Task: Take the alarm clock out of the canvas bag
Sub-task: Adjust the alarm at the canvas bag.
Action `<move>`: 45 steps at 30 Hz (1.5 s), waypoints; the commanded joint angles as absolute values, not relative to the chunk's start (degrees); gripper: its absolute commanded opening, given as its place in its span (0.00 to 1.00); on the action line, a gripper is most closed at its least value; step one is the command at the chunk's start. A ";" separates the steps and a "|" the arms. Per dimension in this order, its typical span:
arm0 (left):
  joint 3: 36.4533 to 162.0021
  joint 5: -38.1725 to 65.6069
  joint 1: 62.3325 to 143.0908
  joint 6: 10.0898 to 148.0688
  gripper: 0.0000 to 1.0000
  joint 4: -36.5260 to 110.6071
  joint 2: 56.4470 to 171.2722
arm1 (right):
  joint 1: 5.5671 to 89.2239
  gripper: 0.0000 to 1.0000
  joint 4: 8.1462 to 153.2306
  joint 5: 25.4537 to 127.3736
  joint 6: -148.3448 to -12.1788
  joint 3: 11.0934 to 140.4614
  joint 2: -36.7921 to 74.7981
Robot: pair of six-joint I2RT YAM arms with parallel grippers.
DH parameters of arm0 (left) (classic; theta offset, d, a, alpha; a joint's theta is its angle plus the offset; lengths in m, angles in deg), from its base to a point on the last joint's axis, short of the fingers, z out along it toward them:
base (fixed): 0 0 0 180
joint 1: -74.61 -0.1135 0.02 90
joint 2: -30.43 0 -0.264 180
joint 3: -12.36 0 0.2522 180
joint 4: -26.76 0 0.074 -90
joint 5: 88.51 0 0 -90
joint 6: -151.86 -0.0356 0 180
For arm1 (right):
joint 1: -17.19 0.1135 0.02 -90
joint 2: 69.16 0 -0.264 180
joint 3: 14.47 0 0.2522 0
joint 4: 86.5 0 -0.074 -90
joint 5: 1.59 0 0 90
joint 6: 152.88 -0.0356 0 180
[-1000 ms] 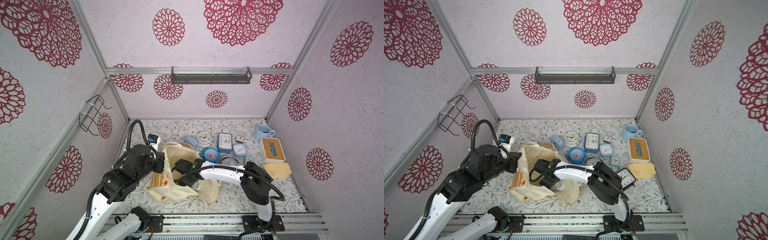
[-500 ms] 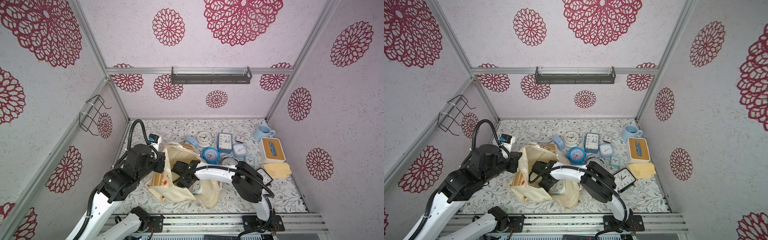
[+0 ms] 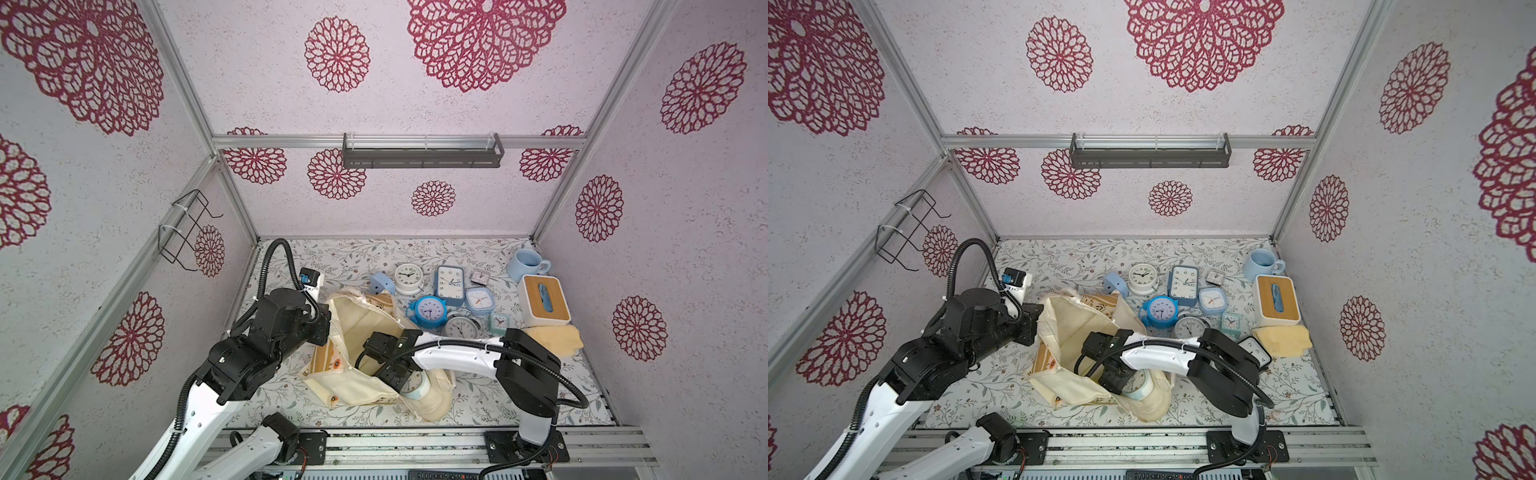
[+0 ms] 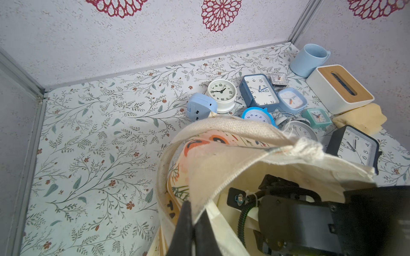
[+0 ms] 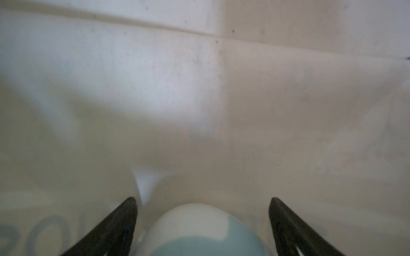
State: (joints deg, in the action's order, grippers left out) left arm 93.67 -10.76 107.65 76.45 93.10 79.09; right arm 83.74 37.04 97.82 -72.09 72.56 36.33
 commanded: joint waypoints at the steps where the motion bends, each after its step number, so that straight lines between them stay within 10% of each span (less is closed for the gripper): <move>1: 94.50 -18.30 107.49 76.06 0.00 88.62 78.77 | 83.64 0.90 30.32 99.14 -69.35 72.20 31.84; 23: 96.15 -37.90 122.65 53.58 0.00 74.12 85.05 | 76.93 0.99 29.65 91.13 -56.55 92.74 51.83; 45: 91.65 -41.87 124.21 54.07 0.00 75.32 81.50 | 76.55 0.99 20.67 88.45 -56.47 88.59 47.01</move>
